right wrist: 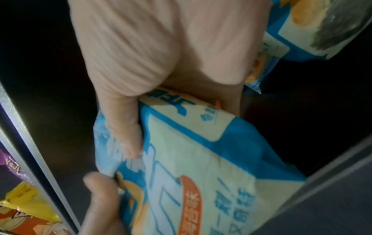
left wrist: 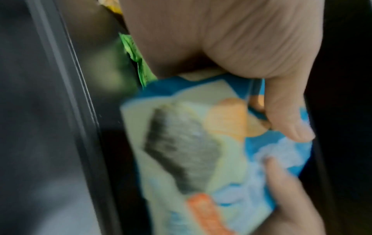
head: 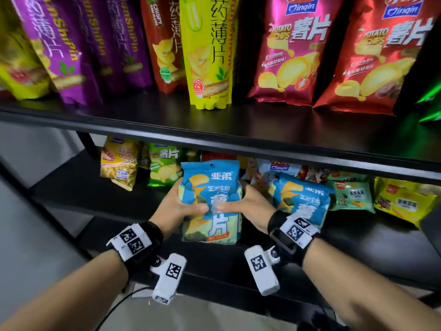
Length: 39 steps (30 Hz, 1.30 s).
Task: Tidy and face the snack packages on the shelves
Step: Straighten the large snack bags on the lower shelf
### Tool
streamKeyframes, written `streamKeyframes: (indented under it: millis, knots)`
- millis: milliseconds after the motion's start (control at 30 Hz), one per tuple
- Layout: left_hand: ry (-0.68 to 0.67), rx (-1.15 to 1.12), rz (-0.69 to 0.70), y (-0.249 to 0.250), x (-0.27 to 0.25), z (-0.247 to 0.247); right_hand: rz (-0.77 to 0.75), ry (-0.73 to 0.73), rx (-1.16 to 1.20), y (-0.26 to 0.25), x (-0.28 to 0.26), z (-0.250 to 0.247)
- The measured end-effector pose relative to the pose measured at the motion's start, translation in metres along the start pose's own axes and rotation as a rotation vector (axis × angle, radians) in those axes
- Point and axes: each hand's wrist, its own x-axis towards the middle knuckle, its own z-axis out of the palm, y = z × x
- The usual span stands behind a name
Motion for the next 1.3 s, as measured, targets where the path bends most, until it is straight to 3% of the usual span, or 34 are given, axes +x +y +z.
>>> streamKeyframes:
  millis: [133,200,300,433,567,633,700,833,967,1067,1167,1300]
  knots:
    - [0.261,-0.051,0.027,0.009,-0.005,0.021,-0.047,0.009,0.005,0.005,-0.007,0.004]
    - [0.312,-0.068,0.034,0.011,-0.007,0.029,-0.061,0.004,0.019,0.007,-0.009,0.003]
    - [0.298,-0.109,0.05,0.012,-0.006,0.031,-0.066,-0.019,0.033,0.005,-0.011,0.004]
    - [0.241,-0.096,-0.136,0.016,-0.002,0.028,-0.021,0.057,0.104,0.007,-0.01,0.002]
    - [-0.032,0.02,-0.213,0.017,-0.008,0.015,0.073,0.13,0.145,0.002,-0.01,-0.006]
    - [-0.105,0.092,-0.231,0.018,-0.014,0.014,0.119,0.178,0.14,-0.003,-0.008,-0.007]
    - [-0.026,0.114,-0.242,0.017,-0.014,0.018,0.207,0.203,0.17,-0.003,-0.007,-0.006]
    - [0.198,0.064,-0.314,0.022,-0.007,0.021,0.342,0.032,0.295,-0.002,-0.008,-0.003]
    - [0.094,0.04,-0.455,0.028,-0.009,0.016,0.418,-0.013,0.282,-0.01,-0.007,-0.01]
    - [0.099,0.061,-0.493,0.031,-0.01,0.016,0.476,-0.016,0.266,-0.018,-0.003,-0.014]
    - [0.153,0.171,-0.426,0.034,-0.008,0.014,0.467,0.003,0.288,-0.022,-0.004,-0.011]
    - [0.324,0.676,-0.103,0.037,-0.007,0.005,0.318,0.149,0.28,-0.022,-0.003,0.001]
